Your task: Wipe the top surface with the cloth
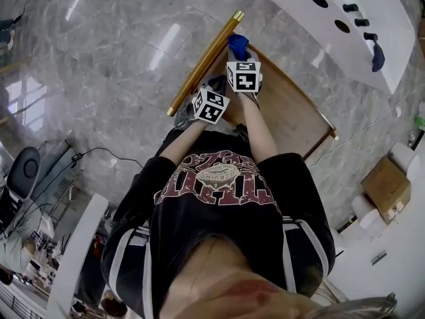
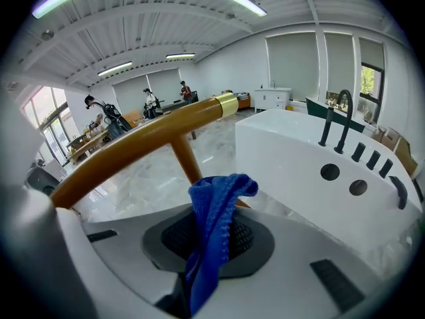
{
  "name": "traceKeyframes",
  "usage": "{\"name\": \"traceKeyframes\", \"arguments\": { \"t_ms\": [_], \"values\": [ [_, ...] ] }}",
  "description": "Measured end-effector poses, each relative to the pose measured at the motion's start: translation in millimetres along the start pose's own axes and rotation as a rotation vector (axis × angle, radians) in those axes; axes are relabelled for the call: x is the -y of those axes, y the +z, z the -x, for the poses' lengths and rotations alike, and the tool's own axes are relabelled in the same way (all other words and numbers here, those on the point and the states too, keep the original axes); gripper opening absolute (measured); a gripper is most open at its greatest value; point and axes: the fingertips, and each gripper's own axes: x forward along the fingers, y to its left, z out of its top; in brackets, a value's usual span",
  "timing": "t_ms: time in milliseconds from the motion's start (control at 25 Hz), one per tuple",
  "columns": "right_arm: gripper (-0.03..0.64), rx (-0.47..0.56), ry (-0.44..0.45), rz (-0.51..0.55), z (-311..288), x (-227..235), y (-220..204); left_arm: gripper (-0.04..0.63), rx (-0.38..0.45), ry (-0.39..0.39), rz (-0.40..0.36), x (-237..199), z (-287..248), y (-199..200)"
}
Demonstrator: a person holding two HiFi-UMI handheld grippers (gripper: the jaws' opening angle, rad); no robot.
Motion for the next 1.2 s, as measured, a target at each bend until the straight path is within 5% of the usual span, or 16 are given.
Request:
{"name": "traceKeyframes", "arguments": {
  "t_ms": [680,1200],
  "values": [
    [0.064,-0.035,0.004,0.051,-20.2,4.7,-20.0,0.049,-0.104,-0.072,-0.046,36.7,-28.2,-31.6],
    [0.064,-0.037,0.027,0.046,-17.6,11.5,-24.0,0.049,-0.099,-0.061,-0.126,40.4,-30.5,-34.1]
  ]
}}
